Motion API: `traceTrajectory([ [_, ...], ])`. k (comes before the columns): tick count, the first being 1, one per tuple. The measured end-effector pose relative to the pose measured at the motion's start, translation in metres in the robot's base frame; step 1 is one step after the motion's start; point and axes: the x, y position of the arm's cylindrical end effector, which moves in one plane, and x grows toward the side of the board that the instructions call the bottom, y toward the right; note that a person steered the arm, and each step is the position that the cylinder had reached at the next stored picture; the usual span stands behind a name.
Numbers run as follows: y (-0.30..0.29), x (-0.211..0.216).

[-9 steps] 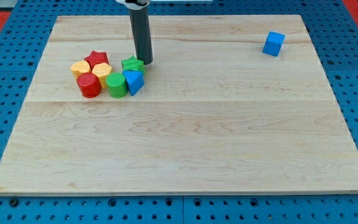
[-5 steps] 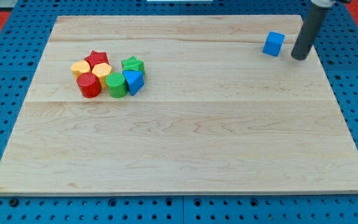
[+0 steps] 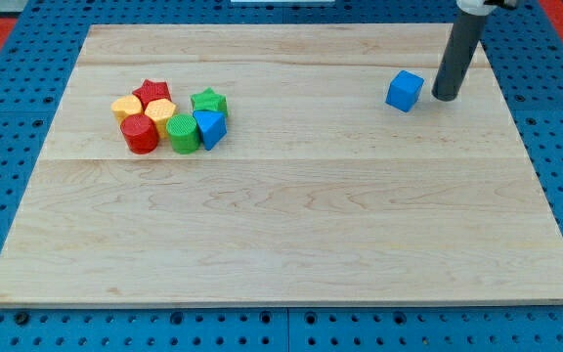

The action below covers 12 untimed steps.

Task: Slide blue cube into the group of blocks

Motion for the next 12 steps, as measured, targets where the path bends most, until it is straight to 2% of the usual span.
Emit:
traceTrajectory([
  [2, -0.111, -0.019],
  [3, -0.121, -0.041],
  [4, -0.094, -0.061],
  [5, -0.108, -0.074],
  [7, -0.210, -0.066],
  [9, -0.255, -0.041],
  [11, -0.310, -0.041],
  [12, -0.257, -0.045],
])
